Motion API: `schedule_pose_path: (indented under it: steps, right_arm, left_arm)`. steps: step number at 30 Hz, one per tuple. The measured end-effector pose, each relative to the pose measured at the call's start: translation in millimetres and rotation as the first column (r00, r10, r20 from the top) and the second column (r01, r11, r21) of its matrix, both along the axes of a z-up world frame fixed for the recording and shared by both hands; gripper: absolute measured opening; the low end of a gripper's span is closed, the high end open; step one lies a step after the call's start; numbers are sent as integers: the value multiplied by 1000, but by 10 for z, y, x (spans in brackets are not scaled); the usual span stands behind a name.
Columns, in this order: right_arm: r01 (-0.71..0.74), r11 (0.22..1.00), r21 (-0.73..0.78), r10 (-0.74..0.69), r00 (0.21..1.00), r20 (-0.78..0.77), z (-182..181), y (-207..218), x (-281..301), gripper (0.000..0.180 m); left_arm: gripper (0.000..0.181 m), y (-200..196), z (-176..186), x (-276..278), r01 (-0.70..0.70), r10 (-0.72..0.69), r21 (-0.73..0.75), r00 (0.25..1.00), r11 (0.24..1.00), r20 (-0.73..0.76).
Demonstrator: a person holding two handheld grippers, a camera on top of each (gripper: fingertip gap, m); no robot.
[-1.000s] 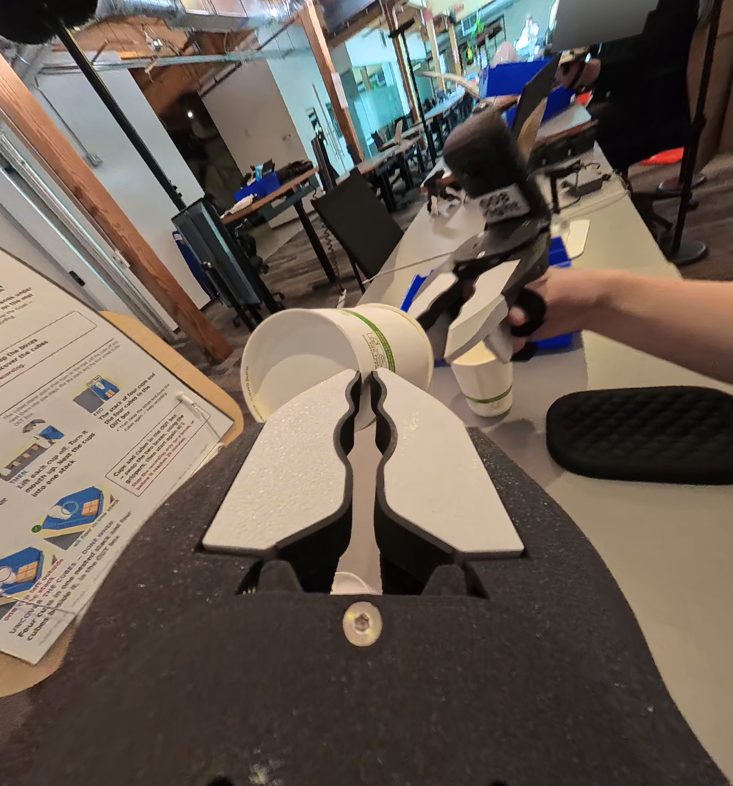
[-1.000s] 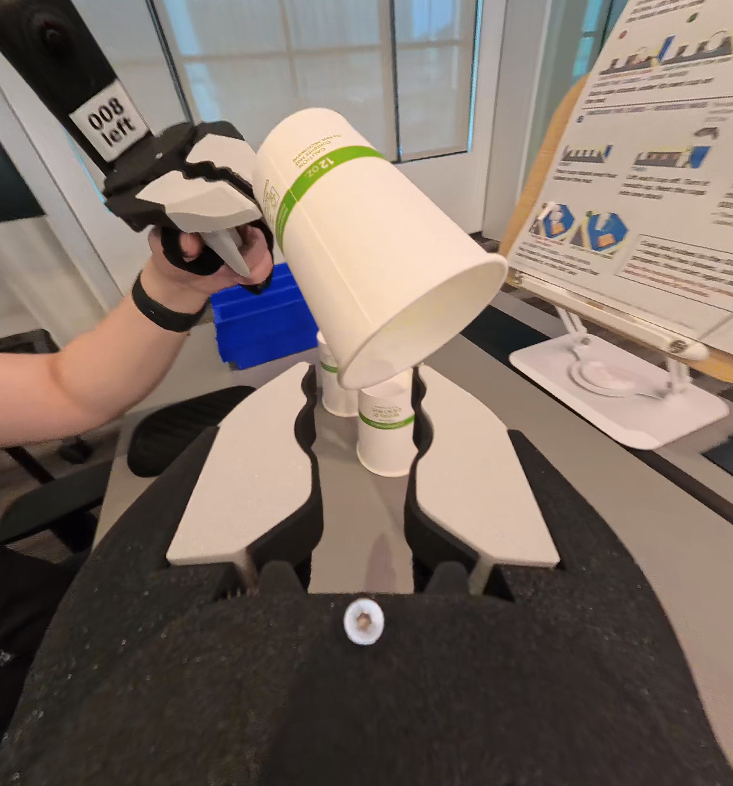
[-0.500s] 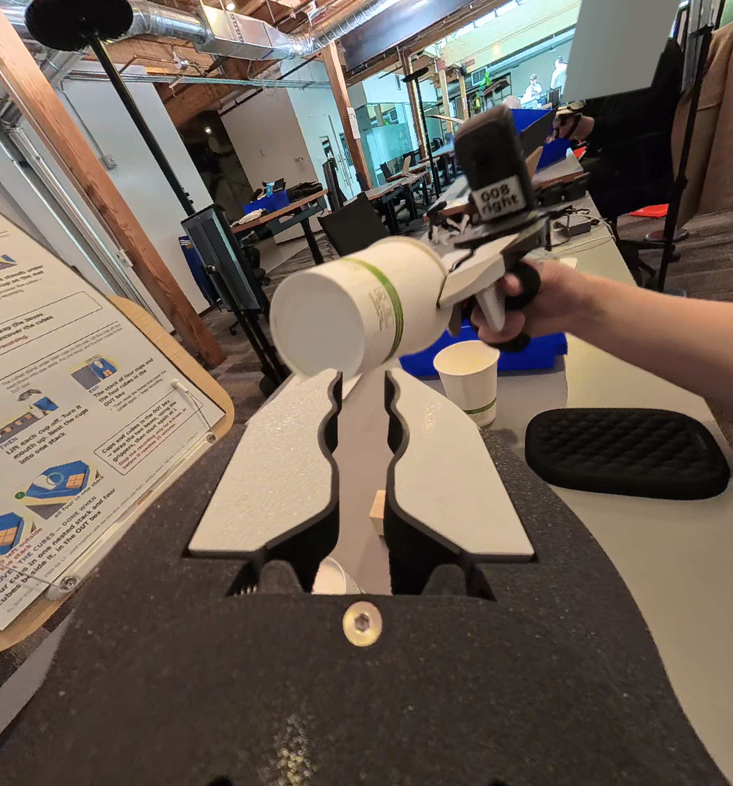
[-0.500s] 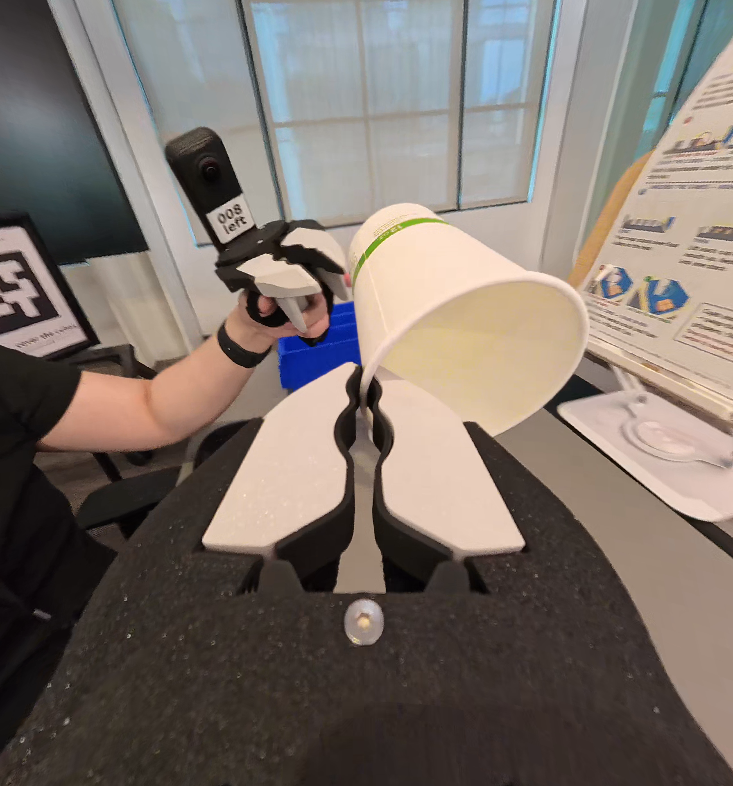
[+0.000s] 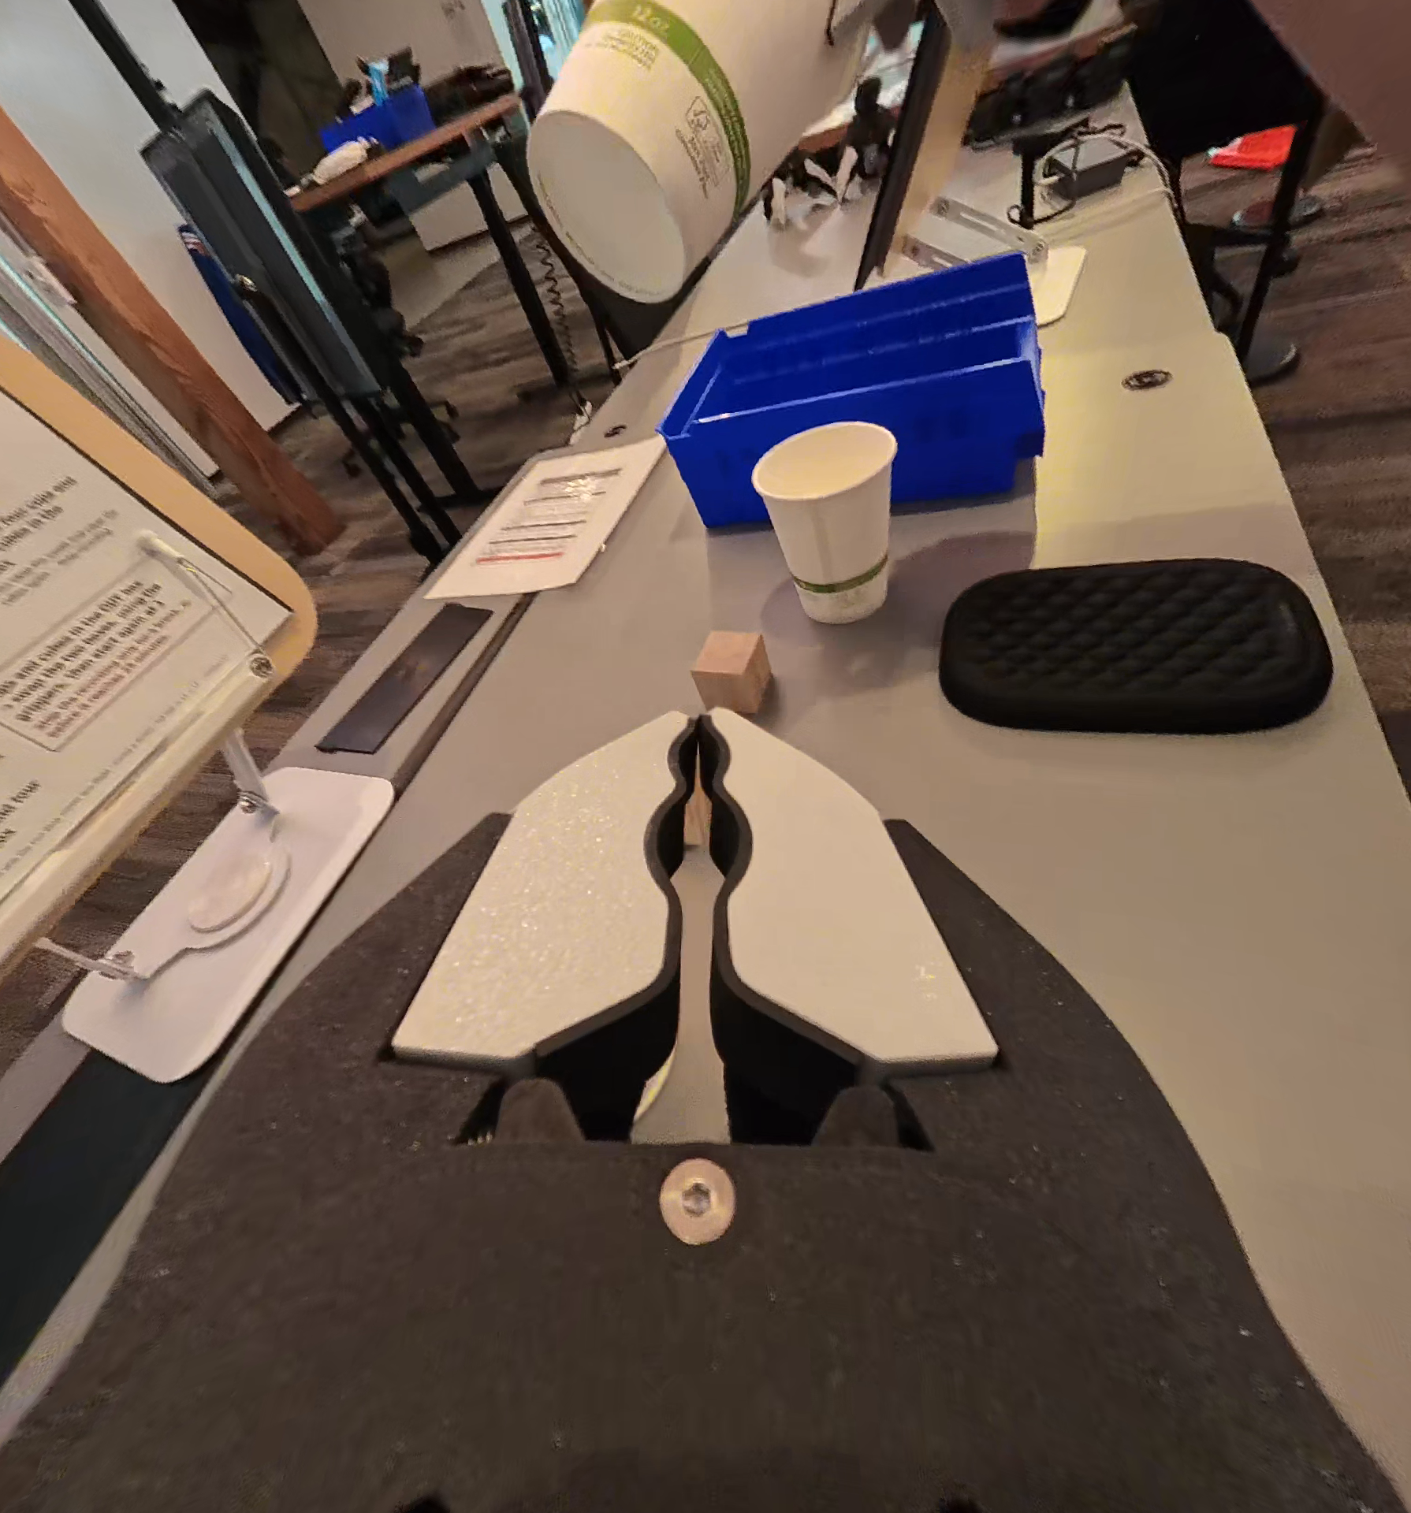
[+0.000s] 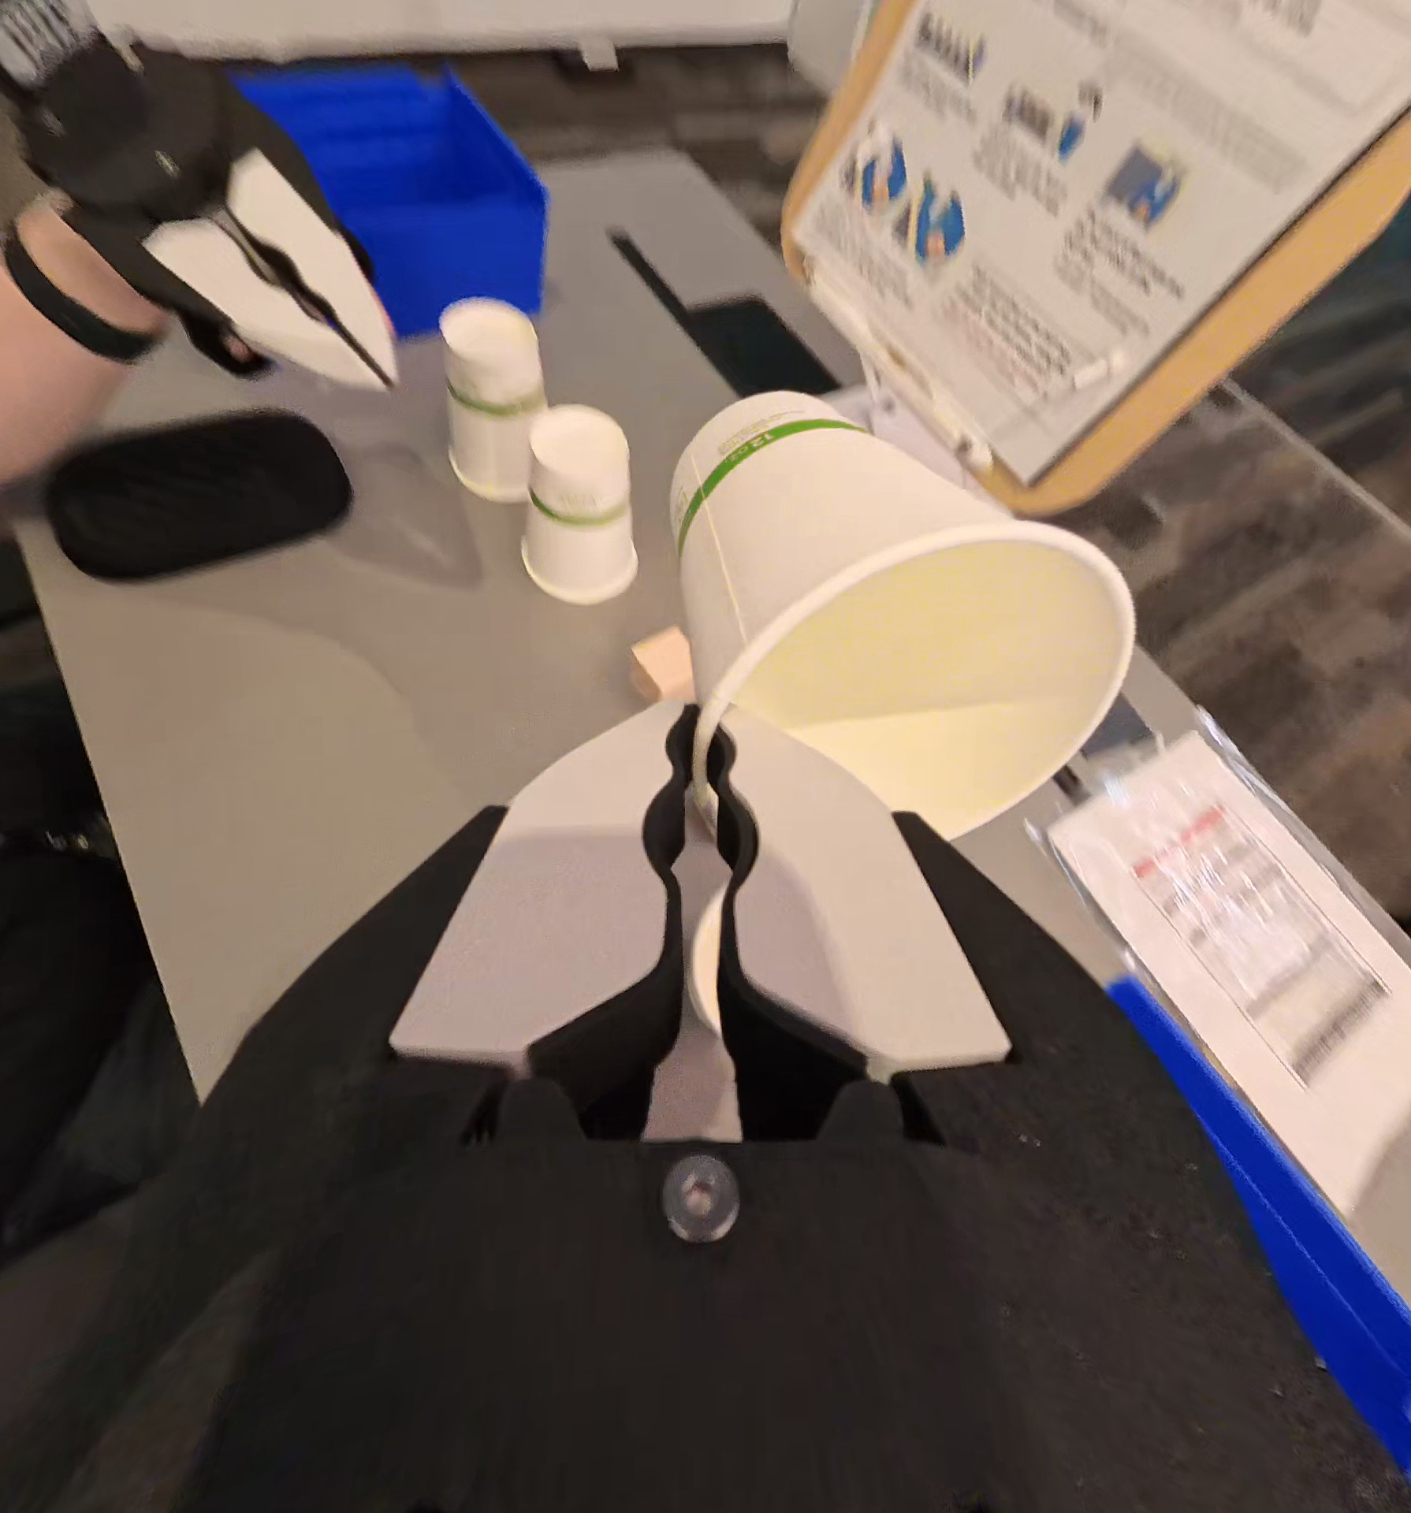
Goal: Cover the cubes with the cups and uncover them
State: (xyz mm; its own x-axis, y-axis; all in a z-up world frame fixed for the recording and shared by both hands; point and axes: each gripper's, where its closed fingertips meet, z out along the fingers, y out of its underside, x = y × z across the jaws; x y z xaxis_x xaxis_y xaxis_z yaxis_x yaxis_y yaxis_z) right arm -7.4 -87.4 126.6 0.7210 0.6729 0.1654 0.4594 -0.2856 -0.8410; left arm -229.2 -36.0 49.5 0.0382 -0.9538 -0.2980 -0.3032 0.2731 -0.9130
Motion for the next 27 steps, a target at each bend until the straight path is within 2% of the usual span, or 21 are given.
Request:
schedule_pose_path:
  steps: [1,8,14,27]
  right_arm:
    - [17,999,-32,-15,999,44,-31,-10,90,2]
    - [107,959,-262,-28,958,287,-320,-62,549,2]
    - [159,884,-439,15,930,366,-606,-130,739,2]
    - [242,778,-580,90,871,483,-1037,-271,884,2]
  left_arm:
    - [0,-9,-41,1,2,-2,-1,1000,1000,-8]
    - [0,49,-184,-66,-27,26,-36,999,999,-26]
    - [0,123,-175,-175,-63,63,-69,998,996,-10]
    - [0,169,-187,-337,-97,97,-83,995,992,-3]
